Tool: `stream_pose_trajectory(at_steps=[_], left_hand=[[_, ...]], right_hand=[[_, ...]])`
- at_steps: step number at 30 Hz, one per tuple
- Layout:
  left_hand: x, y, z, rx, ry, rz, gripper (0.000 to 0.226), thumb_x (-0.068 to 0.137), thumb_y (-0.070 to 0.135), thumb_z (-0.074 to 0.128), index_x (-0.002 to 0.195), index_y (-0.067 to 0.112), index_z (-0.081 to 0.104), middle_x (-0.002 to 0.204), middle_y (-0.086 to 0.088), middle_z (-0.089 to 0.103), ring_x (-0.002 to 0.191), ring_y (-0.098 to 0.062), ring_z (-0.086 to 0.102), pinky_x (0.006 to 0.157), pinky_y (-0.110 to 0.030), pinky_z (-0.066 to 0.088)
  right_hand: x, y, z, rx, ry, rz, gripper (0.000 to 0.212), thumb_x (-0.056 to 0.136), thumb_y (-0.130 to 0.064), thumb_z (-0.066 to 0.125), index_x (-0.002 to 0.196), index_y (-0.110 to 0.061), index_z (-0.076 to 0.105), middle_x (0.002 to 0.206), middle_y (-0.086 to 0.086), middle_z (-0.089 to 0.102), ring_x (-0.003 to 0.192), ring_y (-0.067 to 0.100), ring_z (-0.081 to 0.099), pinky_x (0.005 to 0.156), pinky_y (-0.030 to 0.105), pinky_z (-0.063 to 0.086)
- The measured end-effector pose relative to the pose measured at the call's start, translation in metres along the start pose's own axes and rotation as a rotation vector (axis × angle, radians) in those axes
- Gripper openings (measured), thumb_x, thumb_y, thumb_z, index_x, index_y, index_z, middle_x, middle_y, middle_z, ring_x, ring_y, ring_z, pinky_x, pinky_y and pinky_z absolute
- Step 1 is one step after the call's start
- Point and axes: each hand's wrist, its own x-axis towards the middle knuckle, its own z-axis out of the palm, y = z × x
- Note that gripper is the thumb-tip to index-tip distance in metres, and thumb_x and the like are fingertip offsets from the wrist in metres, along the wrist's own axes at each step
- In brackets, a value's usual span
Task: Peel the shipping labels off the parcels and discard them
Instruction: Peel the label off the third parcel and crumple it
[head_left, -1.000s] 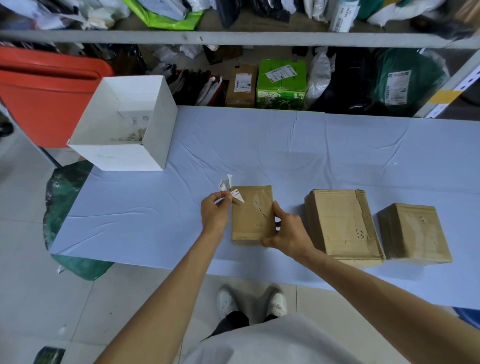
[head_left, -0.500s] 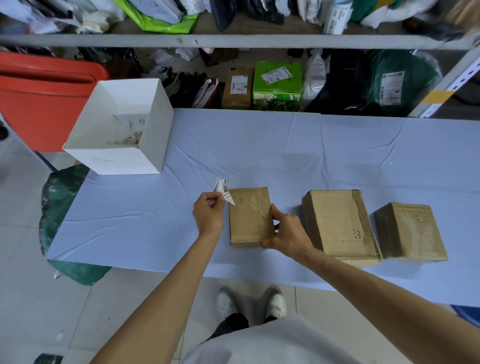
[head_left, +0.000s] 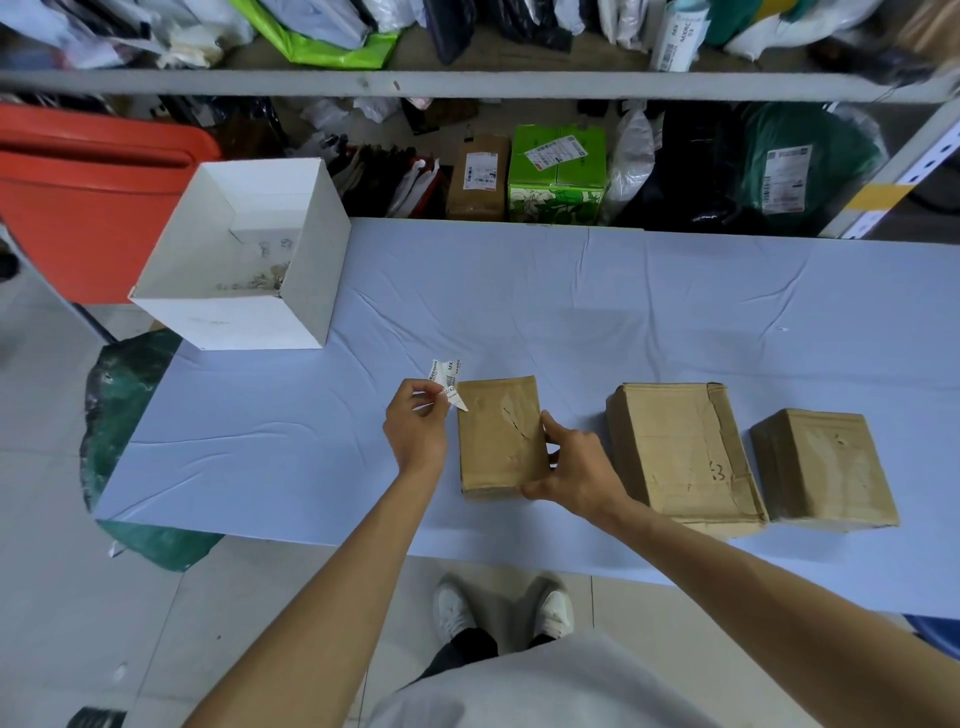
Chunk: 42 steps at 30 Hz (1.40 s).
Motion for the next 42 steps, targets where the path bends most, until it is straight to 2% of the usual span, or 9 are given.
stream_pose_trajectory(at_steps=[4, 11, 19, 23, 27, 30, 32, 37, 42], left_hand=[[-0.006, -0.001, -0.002, -0.018, -0.084, -0.04, 0.016, 0.079, 0.004, 0.071, 0.084, 0.019, 0.067, 0.096, 0.005, 0.07, 0.085, 0.001, 0.068, 0.058, -0.007, 0.047], [-0.012, -0.005, -0.015, -0.06, -0.302, -0.135, 0.039, 0.071, 0.004, 0.081, 0.104, 0.018, 0.066, 0.125, 0.001, 0.061, 0.109, -0.017, 0.063, 0.082, -0.035, 0.057], [-0.025, 0.001, -0.022, -0.076, -0.446, -0.142, 0.068, 0.062, -0.006, 0.084, 0.117, 0.022, 0.057, 0.13, 0.002, 0.057, 0.112, -0.019, 0.061, 0.081, -0.042, 0.059], [-0.027, 0.011, -0.018, -0.082, -0.462, -0.116, 0.073, 0.06, -0.009, 0.083, 0.119, 0.026, 0.056, 0.13, 0.005, 0.056, 0.111, -0.018, 0.061, 0.082, -0.046, 0.059], [-0.03, 0.016, -0.016, -0.089, -0.469, -0.098, 0.071, 0.063, -0.009, 0.081, 0.12, 0.023, 0.055, 0.131, 0.002, 0.056, 0.113, -0.021, 0.061, 0.086, -0.049, 0.057], [-0.033, 0.018, -0.014, -0.09, -0.468, -0.093, 0.071, 0.064, -0.01, 0.08, 0.121, 0.023, 0.055, 0.128, 0.004, 0.056, 0.113, -0.021, 0.061, 0.086, -0.048, 0.057], [-0.034, 0.017, -0.014, -0.101, -0.464, -0.095, 0.07, 0.065, -0.011, 0.079, 0.12, 0.025, 0.056, 0.126, 0.006, 0.057, 0.112, -0.02, 0.061, 0.085, -0.048, 0.057], [-0.038, 0.017, -0.012, -0.124, -0.463, -0.095, 0.071, 0.063, -0.014, 0.077, 0.117, 0.027, 0.057, 0.124, 0.008, 0.058, 0.112, -0.019, 0.062, 0.083, -0.048, 0.058], [-0.039, 0.018, -0.009, -0.088, -0.46, -0.085, 0.074, 0.062, -0.014, 0.077, 0.118, 0.031, 0.057, 0.117, 0.023, 0.056, 0.112, -0.016, 0.061, 0.082, -0.044, 0.059]], right_hand=[[0.0, 0.002, 0.001, -0.001, -0.003, -0.013, 0.09, 0.061, -0.019, 0.089, 0.137, -0.007, 0.041, 0.126, 0.004, 0.06, 0.092, 0.008, 0.058, 0.078, 0.028, 0.056], [0.002, 0.001, -0.001, 0.057, -0.029, -0.026, 0.127, 0.061, -0.015, 0.09, 0.154, -0.028, 0.004, 0.12, -0.011, 0.052, 0.075, -0.001, 0.061, 0.062, 0.009, 0.052], [0.027, -0.017, -0.015, -0.085, -0.076, -0.082, 0.145, 0.058, -0.035, 0.091, 0.149, -0.028, -0.023, 0.139, 0.016, 0.043, 0.121, 0.033, 0.05, 0.101, 0.042, 0.044], [0.033, -0.021, -0.019, -0.082, -0.052, 0.018, 0.128, 0.055, -0.029, 0.093, 0.152, -0.025, 0.009, 0.133, 0.011, 0.042, 0.122, 0.031, 0.046, 0.098, 0.039, 0.044], [0.025, -0.015, -0.025, 0.194, 0.037, -0.013, 0.068, 0.078, -0.013, 0.079, 0.131, -0.024, 0.039, 0.105, -0.001, 0.049, 0.085, 0.023, 0.061, 0.056, 0.038, 0.06], [0.021, -0.016, -0.029, 0.233, 0.139, 0.017, 0.025, 0.095, -0.01, 0.052, 0.111, -0.029, 0.051, 0.091, 0.004, 0.055, 0.058, 0.014, 0.059, 0.053, 0.037, 0.06], [0.019, -0.019, -0.03, 0.171, 0.172, 0.012, 0.03, 0.093, -0.024, 0.057, 0.121, -0.029, 0.05, 0.098, 0.005, 0.058, 0.061, 0.014, 0.06, 0.057, 0.032, 0.057], [0.014, -0.023, -0.024, -0.235, 0.06, 0.038, 0.125, 0.048, -0.055, 0.089, 0.145, -0.027, 0.016, 0.12, 0.003, 0.044, 0.101, 0.026, 0.055, 0.081, 0.037, 0.05], [0.021, -0.02, -0.019, -0.095, 0.139, -0.012, 0.081, 0.07, -0.032, 0.085, 0.134, -0.022, 0.035, 0.114, 0.005, 0.051, 0.097, 0.022, 0.054, 0.075, 0.027, 0.046]])
